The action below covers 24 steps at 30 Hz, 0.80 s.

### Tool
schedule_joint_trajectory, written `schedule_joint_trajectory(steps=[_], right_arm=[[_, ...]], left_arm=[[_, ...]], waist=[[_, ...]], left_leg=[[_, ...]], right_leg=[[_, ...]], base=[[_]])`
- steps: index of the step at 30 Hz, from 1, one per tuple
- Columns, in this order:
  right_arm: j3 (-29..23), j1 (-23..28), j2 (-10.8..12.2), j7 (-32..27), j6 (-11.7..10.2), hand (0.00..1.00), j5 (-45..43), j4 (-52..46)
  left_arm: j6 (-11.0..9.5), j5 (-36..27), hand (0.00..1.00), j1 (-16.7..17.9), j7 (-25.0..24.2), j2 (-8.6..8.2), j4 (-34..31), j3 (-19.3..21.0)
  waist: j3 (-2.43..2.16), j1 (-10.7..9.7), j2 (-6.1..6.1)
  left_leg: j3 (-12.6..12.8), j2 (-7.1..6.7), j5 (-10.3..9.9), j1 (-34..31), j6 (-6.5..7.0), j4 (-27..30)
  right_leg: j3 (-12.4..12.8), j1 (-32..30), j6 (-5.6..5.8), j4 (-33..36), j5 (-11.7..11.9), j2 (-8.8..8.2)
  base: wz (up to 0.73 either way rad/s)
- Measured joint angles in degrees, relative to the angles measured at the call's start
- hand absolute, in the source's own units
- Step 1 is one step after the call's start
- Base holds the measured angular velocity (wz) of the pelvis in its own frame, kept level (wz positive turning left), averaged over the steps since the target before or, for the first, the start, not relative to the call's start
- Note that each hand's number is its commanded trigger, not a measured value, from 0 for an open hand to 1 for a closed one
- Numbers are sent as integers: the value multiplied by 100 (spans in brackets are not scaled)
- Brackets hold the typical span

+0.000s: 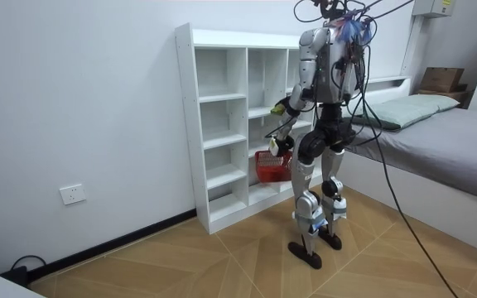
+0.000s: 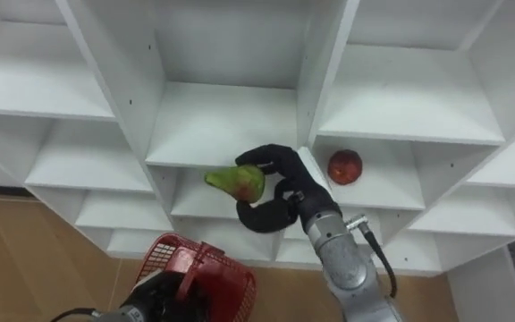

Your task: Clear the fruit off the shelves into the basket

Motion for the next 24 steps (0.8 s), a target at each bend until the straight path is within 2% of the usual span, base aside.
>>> schedule_joint_trajectory(steps=[4,9,24], right_arm=[[-3,156,-1,-15,-13,100,-42,3],[5,396,-6,-11,-86,100,-45,262],[4,412,-84,-9,-93,100,-258,1072]], left_arm=[[-64,0,100,-4,103,-19,-3,8],[-169,-12,100,-3,173,-63,-2,4],[-170,-212,100,-91,192,-17,-125,-20]], waist=[[2,-99,40],[6,-99,61],[-6,-193,75]], left_leg=[[0,-1,0,6,0,-3],[3,-2,0,5,0,1],[137,13,0,-110,0,33]], right_leg=[[11,-3,0,-1,0,-1],[10,-5,0,-1,0,-8],[161,-168,-1,18,5,23]], base=[[0],[0],[-4]])
